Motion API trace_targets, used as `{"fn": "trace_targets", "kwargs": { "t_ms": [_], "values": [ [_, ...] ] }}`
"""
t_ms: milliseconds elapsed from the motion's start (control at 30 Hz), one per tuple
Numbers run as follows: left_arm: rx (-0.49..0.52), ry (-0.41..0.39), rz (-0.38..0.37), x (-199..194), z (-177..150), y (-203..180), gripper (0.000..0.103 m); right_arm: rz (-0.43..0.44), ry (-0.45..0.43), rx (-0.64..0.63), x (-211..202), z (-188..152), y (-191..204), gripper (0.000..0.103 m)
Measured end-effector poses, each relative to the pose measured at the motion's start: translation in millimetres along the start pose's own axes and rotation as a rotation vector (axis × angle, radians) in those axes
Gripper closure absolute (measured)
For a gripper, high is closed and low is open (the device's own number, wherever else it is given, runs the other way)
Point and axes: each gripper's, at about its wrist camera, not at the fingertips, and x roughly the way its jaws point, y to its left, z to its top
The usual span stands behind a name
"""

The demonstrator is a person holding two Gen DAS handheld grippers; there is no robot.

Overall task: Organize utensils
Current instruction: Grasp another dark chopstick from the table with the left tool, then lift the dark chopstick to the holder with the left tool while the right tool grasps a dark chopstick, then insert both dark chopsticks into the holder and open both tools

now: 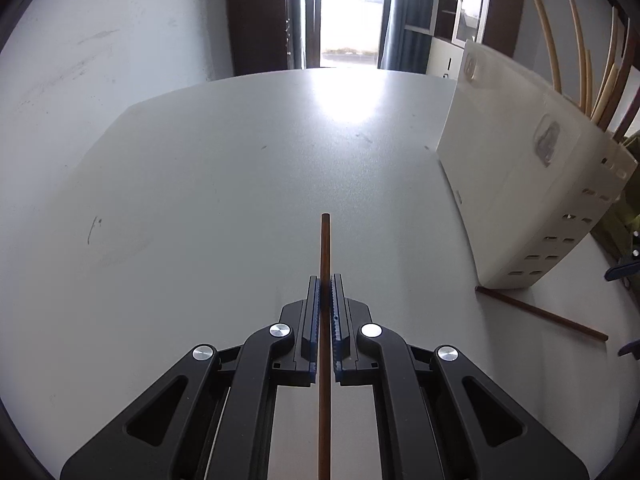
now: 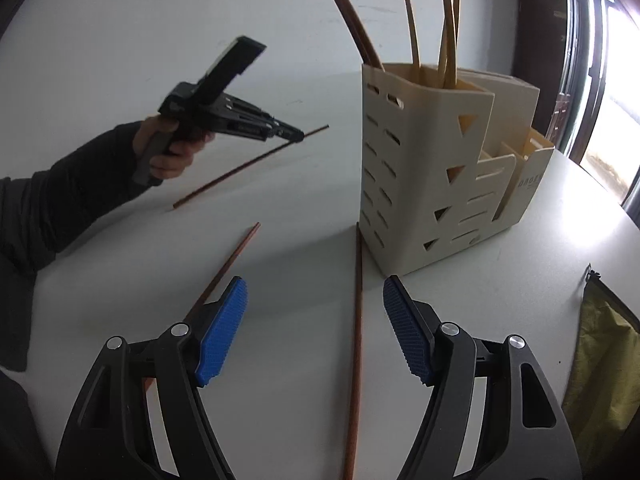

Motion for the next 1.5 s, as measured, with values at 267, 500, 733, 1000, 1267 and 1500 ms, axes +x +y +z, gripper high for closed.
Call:
{"fn": "trace_targets", "kwargs": {
  "t_ms": [267, 500, 733, 1000, 1267, 1500],
  "values": [
    [-0.017, -0.295, -0.125, -142, 19, -31, 0.099, -0.156, 0.097, 0.02, 57, 0, -1, 0.054],
    [0.074, -0.421, -0.186, -189, 105, -85, 0.099, -0.135, 0.122, -0.044, 67, 0, 22, 0.097],
    [0.09, -0.464, -0.204, -208, 175, -134, 0.099, 0.119, -0.137, -0.013, 3, 10, 31, 0.097],
    [0.064, -0.513, -0.25, -245, 215, -134, 0.099, 0.09, -0.575, 0.071, -140, 11, 15, 0.097],
    [0.043, -0.508, -0.279, -238, 237, -144, 0.099, -0.134, -0.94, 0.297, -213, 47, -16, 0.097],
    [0.059, -0.471, -0.241, -200, 240, -159, 0.099, -0.175, -0.983, 0.379, -200, 70, -24, 0.097]
  ]
}}
